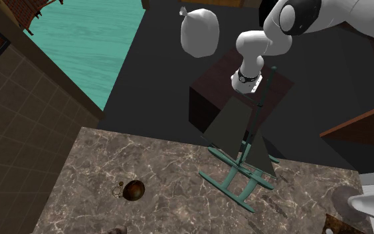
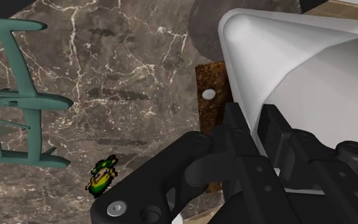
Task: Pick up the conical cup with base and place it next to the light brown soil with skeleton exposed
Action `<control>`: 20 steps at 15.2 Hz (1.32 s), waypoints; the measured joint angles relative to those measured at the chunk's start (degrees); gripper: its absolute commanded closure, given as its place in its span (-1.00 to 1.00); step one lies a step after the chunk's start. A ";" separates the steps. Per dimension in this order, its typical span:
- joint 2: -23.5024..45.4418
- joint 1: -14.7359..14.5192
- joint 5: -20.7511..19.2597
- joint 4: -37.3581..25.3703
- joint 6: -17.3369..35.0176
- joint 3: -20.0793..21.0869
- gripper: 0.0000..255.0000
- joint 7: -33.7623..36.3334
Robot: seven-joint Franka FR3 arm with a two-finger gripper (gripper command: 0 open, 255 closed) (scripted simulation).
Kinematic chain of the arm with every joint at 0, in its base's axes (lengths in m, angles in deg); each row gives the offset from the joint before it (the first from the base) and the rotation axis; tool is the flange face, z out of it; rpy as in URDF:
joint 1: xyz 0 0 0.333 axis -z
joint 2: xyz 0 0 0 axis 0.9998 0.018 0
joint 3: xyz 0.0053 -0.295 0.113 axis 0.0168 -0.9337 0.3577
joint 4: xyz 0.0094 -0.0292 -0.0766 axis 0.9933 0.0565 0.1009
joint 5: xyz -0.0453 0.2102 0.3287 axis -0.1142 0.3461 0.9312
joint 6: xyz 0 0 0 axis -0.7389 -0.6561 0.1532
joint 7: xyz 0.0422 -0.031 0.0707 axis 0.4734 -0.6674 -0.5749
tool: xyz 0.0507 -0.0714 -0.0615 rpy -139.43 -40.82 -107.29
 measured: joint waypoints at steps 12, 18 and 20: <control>-3.40 1.14 1.02 14.41 11.08 -0.08 1.00 -0.43; -4.56 1.45 1.24 18.73 15.26 -0.13 1.00 -0.63; -4.61 1.58 1.31 19.00 15.60 -0.17 1.00 -0.82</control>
